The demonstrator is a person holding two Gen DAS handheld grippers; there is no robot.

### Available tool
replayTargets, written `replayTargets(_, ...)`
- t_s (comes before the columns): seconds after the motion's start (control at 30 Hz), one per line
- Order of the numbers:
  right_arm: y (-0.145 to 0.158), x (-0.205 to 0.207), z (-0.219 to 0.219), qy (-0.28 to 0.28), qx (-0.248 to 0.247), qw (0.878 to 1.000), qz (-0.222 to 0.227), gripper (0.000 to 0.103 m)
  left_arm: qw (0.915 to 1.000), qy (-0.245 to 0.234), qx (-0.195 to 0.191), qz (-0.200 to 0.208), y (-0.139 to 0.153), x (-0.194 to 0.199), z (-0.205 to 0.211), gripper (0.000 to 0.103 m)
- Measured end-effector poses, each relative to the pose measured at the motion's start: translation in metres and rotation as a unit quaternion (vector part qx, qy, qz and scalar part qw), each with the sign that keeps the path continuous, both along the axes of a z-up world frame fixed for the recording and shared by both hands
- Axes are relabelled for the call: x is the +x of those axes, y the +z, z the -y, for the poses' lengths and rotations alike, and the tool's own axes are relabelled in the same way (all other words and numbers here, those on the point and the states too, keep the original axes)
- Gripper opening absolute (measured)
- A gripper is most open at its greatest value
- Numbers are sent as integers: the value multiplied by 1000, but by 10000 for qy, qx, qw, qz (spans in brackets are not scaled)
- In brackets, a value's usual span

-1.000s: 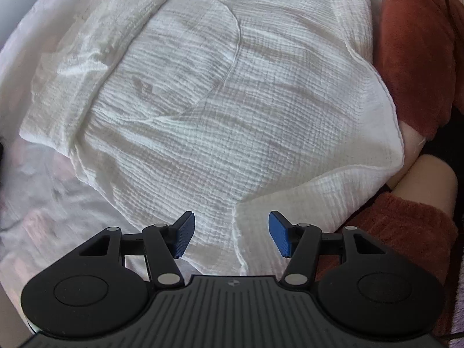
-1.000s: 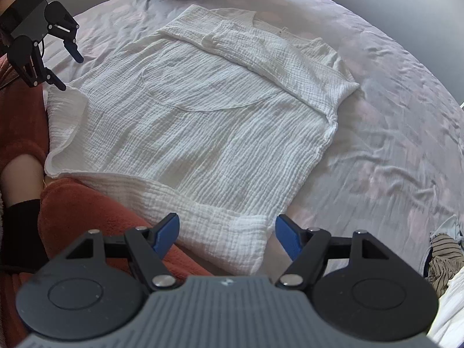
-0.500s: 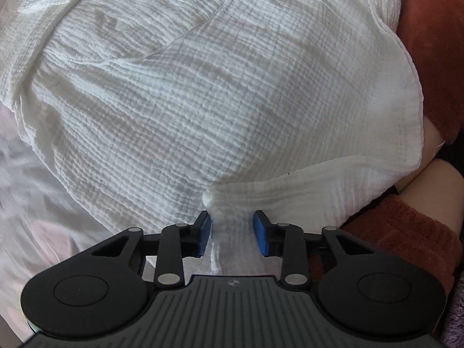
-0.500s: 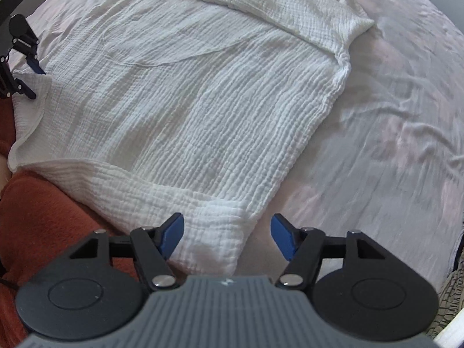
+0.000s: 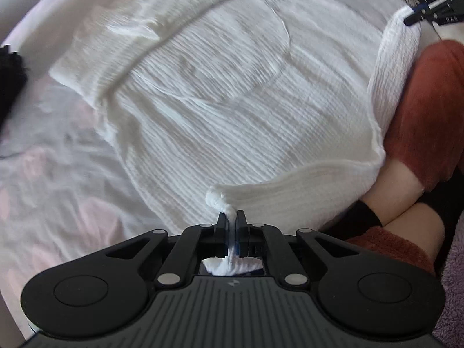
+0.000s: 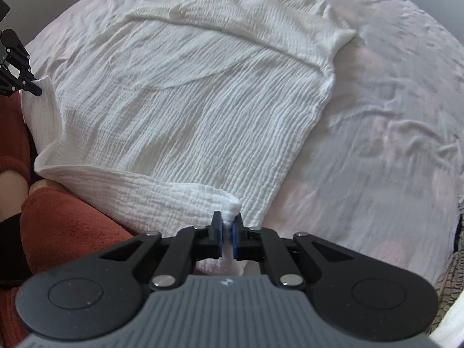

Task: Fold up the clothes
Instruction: 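Grasp the shirt hem with both grippers, then lift the hem with both grippers and carry it over toward the collar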

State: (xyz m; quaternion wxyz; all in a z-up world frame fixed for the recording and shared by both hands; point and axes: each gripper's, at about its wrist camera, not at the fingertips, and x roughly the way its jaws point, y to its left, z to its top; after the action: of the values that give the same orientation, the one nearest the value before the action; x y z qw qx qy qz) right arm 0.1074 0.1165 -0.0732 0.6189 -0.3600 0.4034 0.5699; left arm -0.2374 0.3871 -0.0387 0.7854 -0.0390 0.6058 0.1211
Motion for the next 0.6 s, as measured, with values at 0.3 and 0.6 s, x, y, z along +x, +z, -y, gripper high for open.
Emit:
replayTargets(0.3, 102, -10, 67, -1014, 1847, 9728, 962, 7, 9679, 1231, 977, 1961, 112, -71, -7, 4)
replayTargets(0.6, 154, -48, 107, -1299, 2961, 9345, 1489, 6, 9367, 1267, 1605, 2844, 147, -79, 32, 4)
